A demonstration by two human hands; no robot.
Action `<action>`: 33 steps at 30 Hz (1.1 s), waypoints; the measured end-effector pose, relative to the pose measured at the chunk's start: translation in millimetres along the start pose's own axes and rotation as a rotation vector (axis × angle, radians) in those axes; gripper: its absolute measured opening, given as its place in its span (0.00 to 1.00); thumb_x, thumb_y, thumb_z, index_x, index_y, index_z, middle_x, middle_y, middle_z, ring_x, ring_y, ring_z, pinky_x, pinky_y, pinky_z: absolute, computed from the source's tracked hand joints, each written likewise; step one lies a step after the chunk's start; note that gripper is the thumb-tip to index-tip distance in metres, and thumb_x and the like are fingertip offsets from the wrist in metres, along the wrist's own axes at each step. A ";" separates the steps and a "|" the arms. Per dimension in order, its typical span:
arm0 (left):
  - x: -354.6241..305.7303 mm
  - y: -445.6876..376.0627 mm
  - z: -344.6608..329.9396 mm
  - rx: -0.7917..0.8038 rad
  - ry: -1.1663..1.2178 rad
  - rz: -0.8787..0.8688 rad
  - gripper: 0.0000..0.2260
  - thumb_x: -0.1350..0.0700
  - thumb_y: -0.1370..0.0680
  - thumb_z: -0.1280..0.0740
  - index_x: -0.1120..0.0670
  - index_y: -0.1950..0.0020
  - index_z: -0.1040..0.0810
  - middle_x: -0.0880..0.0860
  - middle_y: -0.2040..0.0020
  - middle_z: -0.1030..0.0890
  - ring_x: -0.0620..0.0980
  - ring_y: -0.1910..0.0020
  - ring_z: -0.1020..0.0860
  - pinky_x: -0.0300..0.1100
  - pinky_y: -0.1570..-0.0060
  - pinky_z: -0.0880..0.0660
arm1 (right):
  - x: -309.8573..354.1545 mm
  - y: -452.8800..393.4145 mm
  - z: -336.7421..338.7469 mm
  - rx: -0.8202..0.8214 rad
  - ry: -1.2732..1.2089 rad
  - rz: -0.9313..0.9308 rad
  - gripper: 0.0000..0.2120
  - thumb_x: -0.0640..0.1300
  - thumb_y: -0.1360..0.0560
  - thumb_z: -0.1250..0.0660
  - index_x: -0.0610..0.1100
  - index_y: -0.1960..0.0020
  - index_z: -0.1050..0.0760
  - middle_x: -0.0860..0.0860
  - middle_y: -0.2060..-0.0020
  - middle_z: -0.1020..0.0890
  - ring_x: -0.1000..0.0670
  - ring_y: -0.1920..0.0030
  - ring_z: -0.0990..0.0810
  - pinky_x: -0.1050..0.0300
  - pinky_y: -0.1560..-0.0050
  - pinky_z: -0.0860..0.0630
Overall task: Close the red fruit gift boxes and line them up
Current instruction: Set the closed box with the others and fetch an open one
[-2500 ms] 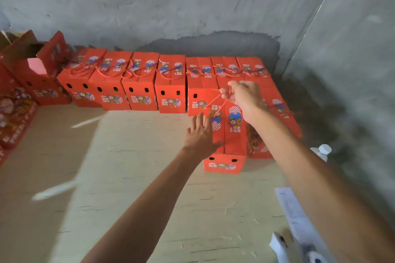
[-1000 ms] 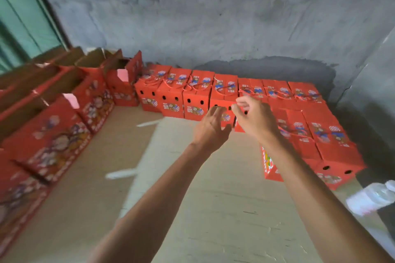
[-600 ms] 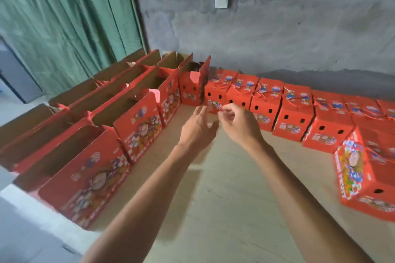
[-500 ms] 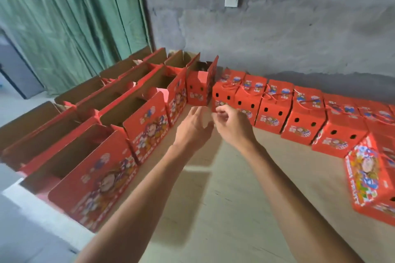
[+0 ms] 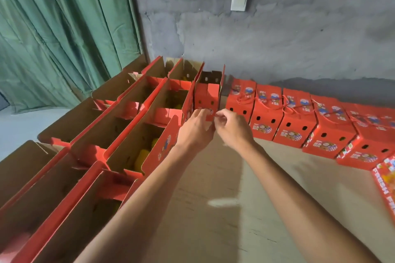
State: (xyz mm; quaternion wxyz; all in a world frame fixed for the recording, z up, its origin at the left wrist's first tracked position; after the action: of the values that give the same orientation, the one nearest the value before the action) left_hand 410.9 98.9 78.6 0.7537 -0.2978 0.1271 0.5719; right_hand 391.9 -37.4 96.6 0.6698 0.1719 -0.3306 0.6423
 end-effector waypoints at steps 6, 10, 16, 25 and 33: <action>23.8 -96.5 -15.9 0.017 0.018 0.000 0.20 0.47 0.20 0.33 0.50 0.29 0.27 0.51 0.34 0.22 0.54 0.41 0.20 0.52 0.46 0.19 | -18.3 -111.6 -10.9 -0.026 -0.116 -0.073 0.08 0.52 0.21 0.33 0.51 0.48 0.17 0.56 0.52 0.14 0.51 0.51 0.16 0.53 0.52 0.19; 40.3 -173.3 -41.2 0.066 0.001 0.005 0.20 0.50 0.20 0.33 0.50 0.28 0.28 0.51 0.33 0.23 0.54 0.39 0.21 0.52 0.43 0.20 | -44.7 -189.2 -22.3 -0.014 -0.024 -0.090 0.09 0.51 0.20 0.35 0.52 0.46 0.17 0.54 0.49 0.14 0.49 0.51 0.16 0.52 0.50 0.19; 88.3 -269.5 -110.6 0.197 -0.001 0.026 0.28 0.56 0.22 0.29 0.51 0.22 0.33 0.53 0.26 0.26 0.54 0.33 0.23 0.43 0.46 0.21 | -99.2 -289.4 -68.4 0.111 0.216 -0.089 0.15 0.50 0.18 0.38 0.53 0.33 0.21 0.49 0.41 0.15 0.44 0.53 0.16 0.54 0.58 0.21; 148.8 -377.6 -215.1 0.436 -0.379 -0.014 0.49 0.43 0.27 0.23 0.54 0.17 0.51 0.58 0.18 0.42 0.60 0.18 0.45 0.59 0.21 0.44 | -155.6 -372.7 -157.8 0.005 0.168 -0.154 0.35 0.51 0.16 0.38 0.42 0.17 0.53 0.40 0.27 0.28 0.37 0.32 0.24 0.47 0.46 0.24; 148.0 -390.8 -222.5 0.353 -0.458 -0.140 0.36 0.34 0.35 0.22 0.52 0.37 0.30 0.54 0.38 0.22 0.57 0.37 0.27 0.53 0.34 0.30 | -176.6 -384.0 -171.1 -0.113 0.156 -0.225 0.11 0.39 0.18 0.39 0.39 0.37 0.26 0.39 0.43 0.18 0.36 0.42 0.19 0.50 0.50 0.25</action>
State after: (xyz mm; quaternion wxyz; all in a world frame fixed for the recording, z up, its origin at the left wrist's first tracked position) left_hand 857.0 17.1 -57.4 0.8405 -0.0334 0.0303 0.5399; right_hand 811.6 -101.6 -69.6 0.7698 0.1193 -0.2917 0.5551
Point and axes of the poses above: each hand's wrist, its own y-axis away from the middle knuckle, its own z-axis out of the back of the hand, x = y × z, the point moved 5 cm from there along -y, towards the middle knuckle
